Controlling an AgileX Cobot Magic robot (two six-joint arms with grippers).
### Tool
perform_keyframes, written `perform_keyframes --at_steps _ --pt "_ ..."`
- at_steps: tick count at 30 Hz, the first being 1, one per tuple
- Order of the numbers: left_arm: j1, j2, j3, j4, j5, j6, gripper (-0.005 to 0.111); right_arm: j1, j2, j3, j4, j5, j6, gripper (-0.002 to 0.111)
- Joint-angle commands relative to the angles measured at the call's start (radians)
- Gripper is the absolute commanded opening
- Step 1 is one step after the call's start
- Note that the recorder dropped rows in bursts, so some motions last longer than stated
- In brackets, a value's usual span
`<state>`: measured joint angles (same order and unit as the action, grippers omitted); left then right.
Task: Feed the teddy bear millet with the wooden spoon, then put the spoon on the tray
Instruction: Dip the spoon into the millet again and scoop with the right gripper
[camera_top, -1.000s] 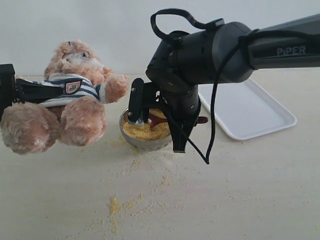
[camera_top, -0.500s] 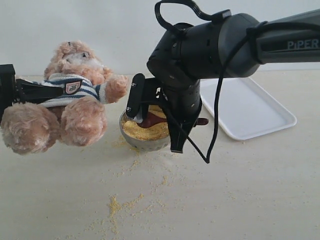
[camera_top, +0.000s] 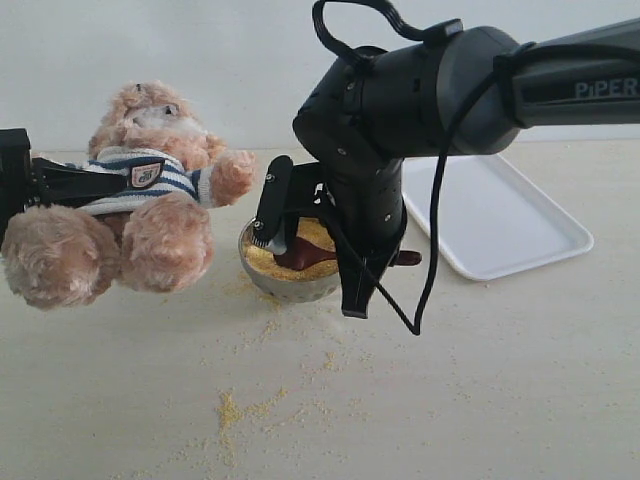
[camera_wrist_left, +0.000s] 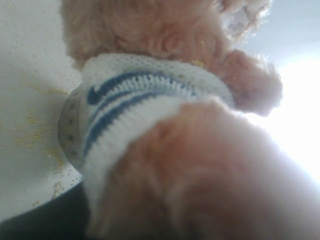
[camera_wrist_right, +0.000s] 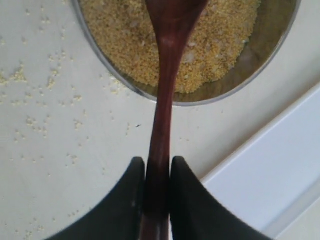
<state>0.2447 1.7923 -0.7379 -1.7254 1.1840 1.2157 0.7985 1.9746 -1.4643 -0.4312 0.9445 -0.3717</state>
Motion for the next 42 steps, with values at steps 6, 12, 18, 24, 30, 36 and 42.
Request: perform_keyframes --at_steps 6,12,18,24,30,36,42 --pt "0.002 -0.001 -0.007 -0.019 0.02 0.005 0.005 -0.002 -0.01 -0.003 0.1 0.005 -0.046 0.0" --pt "0.002 -0.001 -0.007 -0.019 0.02 0.005 0.005 -0.002 -0.01 -0.003 0.098 0.002 -0.004 0.0" --pt "0.002 -0.001 -0.007 -0.019 0.02 0.007 0.005 -0.002 -0.01 -0.003 0.098 0.0 0.038 0.0" --pt "0.002 -0.001 -0.007 -0.019 0.016 0.007 0.005 -0.002 -0.01 -0.003 0.098 0.0 0.061 0.0" --pt "0.002 -0.001 -0.007 -0.019 0.016 0.007 0.005 -0.002 -0.01 -0.003 0.098 -0.006 0.127 0.0" --pt "0.002 -0.001 -0.007 -0.019 0.016 0.007 0.005 -0.002 -0.01 -0.003 0.098 -0.006 0.152 0.0" --pt "0.002 -0.001 -0.007 -0.019 0.016 0.007 0.005 -0.002 -0.01 -0.003 0.109 -0.006 0.165 0.0"
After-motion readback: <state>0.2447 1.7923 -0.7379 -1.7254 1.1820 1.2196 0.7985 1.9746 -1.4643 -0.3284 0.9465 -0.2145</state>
